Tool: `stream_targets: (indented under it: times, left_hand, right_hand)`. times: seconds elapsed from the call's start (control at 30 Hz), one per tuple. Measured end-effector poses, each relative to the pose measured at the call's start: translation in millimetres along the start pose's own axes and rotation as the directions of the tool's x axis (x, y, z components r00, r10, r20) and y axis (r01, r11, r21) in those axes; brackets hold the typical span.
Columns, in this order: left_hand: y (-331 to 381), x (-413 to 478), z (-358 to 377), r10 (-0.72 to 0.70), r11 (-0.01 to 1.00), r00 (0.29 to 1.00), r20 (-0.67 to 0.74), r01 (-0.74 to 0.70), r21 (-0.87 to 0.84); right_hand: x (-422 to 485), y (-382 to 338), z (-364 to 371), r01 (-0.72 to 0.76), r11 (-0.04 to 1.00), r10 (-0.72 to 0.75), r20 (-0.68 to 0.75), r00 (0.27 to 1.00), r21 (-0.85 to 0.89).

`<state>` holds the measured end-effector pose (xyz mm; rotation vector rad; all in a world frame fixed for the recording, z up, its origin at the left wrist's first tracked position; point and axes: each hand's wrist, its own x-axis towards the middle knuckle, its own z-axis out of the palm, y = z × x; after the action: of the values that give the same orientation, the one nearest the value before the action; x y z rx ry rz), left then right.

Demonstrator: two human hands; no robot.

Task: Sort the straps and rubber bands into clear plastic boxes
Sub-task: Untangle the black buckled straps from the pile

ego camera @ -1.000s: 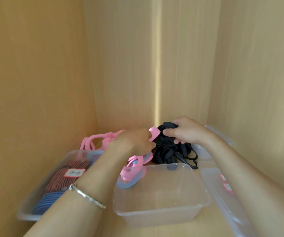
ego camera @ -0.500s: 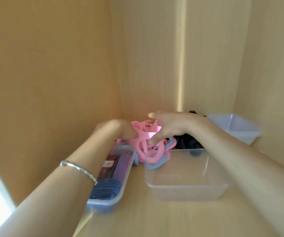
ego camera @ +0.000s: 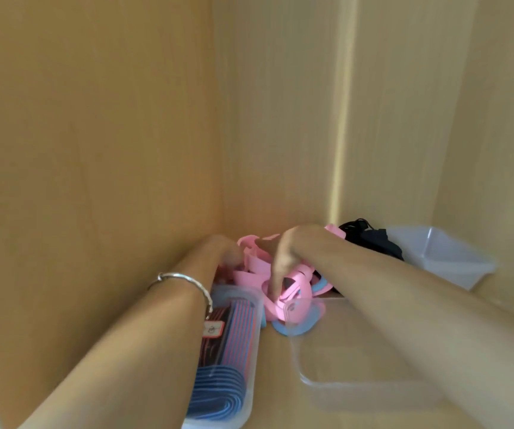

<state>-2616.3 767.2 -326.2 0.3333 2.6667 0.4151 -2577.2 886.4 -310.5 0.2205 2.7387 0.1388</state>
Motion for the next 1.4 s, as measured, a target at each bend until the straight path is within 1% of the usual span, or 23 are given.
stream_targets:
  times: [0.07, 0.17, 0.23, 0.27, 0.33, 0.37, 0.43, 0.5, 0.57, 0.63, 0.7, 0.77, 0.8, 0.87, 0.97, 1.07, 1.1, 1.13, 1.2, 1.27, 1.33, 1.37, 1.4]
  left_hand:
    - [-2, 12, 5, -0.003, 0.997, 1.0, 0.016, 0.002, 0.083]
    - [2, 8, 2, 0.023, 0.992, 0.998, 0.052, -0.029, 0.12]
    - [6, 4, 0, 0.077, 0.987, 0.995, 0.057, -0.084, 0.135]
    - [7, 5, 0, 0.111, 0.983, 0.993, 0.044, -0.117, 0.145]
    - [8, 8, 0, 0.178, 0.974, 0.984, 0.026, -0.18, 0.135]
    - [9, 9, 0, 0.21, 0.973, 0.978, 0.008, -0.21, 0.099]
    - [15, 11, -1, 0.288, 0.956, 0.955, -0.076, -0.291, -0.033]
    - [27, 13, 1, 0.361, 0.911, 0.919, -0.155, -0.384, -0.153]
    - [40, 17, 4, 0.416, 0.853, 0.889, -0.191, -0.454, -0.256]
    - [53, 20, 7, 0.414, 0.821, 0.887, -0.205, -0.461, -0.338]
    - [61, 26, 11, 0.414, 0.771, 0.885, -0.214, -0.466, -0.435]
    - [65, 26, 13, 0.42, 0.696, 0.883, -0.208, -0.461, -0.551]
    - [66, 25, 14, 0.433, 0.664, 0.879, -0.197, -0.459, -0.59]
    - [64, 19, 14, 0.449, 0.653, 0.88, -0.155, -0.441, -0.615]
    - [53, 11, 11, 0.428, 0.629, 0.895, -0.128, -0.397, -0.668]
    - [39, 7, 2, 0.319, 0.694, 0.922, -0.218, -0.384, -0.609]
    - [36, 6, 0, 0.3, 0.714, 0.926, -0.229, -0.377, -0.59]
    - [34, 2, -2, 0.286, 0.757, 0.931, -0.225, -0.364, -0.542]
    - [28, -5, -5, 0.257, 0.858, 0.948, -0.187, -0.313, -0.409]
    - [22, -18, -7, 0.252, 0.944, 0.954, -0.166, -0.28, -0.177]
    - [15, -34, -7, 0.265, 0.964, 0.946, -0.187, -0.254, 0.084]
    - [11, -41, -7, 0.273, 0.951, 0.938, -0.216, -0.229, 0.207]
    - [7, -50, -7, 0.272, 0.938, 0.933, -0.235, -0.202, 0.28]
  right_hand:
    - [7, -1, 3, 0.007, 1.0, -0.007, 0.031, 0.999, -0.002]
    - [15, -3, 1, 0.01, 0.997, -0.018, 0.104, 0.994, 0.074]
    - [21, -3, 0, 0.05, 0.999, -0.05, -0.009, 0.999, 0.003]
    - [23, -4, 2, 0.065, 0.996, -0.07, -0.07, 0.995, -0.066]
    - [28, -2, 4, 0.063, 0.985, -0.084, -0.126, 0.989, -0.164]
    - [30, 0, 3, 0.059, 0.98, -0.086, -0.131, 0.988, -0.192]
    - [28, 8, 0, 0.051, 0.974, -0.087, -0.158, 0.984, -0.221]
    - [23, 18, -3, 0.034, 0.971, -0.085, -0.21, 0.974, -0.235]
    - [18, 30, -3, -0.018, 0.973, -0.04, -0.245, 0.969, -0.229]
    - [17, 45, -3, -0.084, 0.98, 0.027, -0.297, 0.954, -0.179]
    - [16, 58, -4, -0.13, 0.985, 0.071, -0.412, 0.908, -0.118]
    - [17, 66, -2, -0.165, 0.983, 0.108, -0.493, 0.863, -0.075]
    - [15, 67, 0, -0.177, 0.982, 0.126, -0.492, 0.862, -0.06]
    - [12, 65, 7, -0.17, 0.985, 0.143, -0.435, 0.889, -0.024]
    - [4, 58, 9, -0.15, 0.988, 0.153, -0.268, 0.951, 0.034]
    - [-20, 49, -6, -0.125, 0.975, 0.145, -0.097, 0.985, 0.186]
    - [-30, 43, -12, -0.127, 0.976, 0.137, -0.047, 0.989, 0.177]
    - [-38, 34, -16, -0.127, 0.987, 0.131, -0.037, 0.991, 0.102]
    - [-46, 12, -19, -0.106, 0.99, 0.092, -0.152, 0.984, -0.09]
    - [-42, -13, -17, 0.024, 0.981, -0.076, -0.268, 0.96, -0.194]
    - [-38, -25, -14, 0.141, 0.964, -0.207, -0.3, 0.931, -0.226]
    - [-36, -27, -13, 0.173, 0.959, -0.234, -0.282, 0.93, -0.225]
    - [-34, -26, -10, 0.182, 0.954, -0.24, -0.246, 0.939, -0.236]
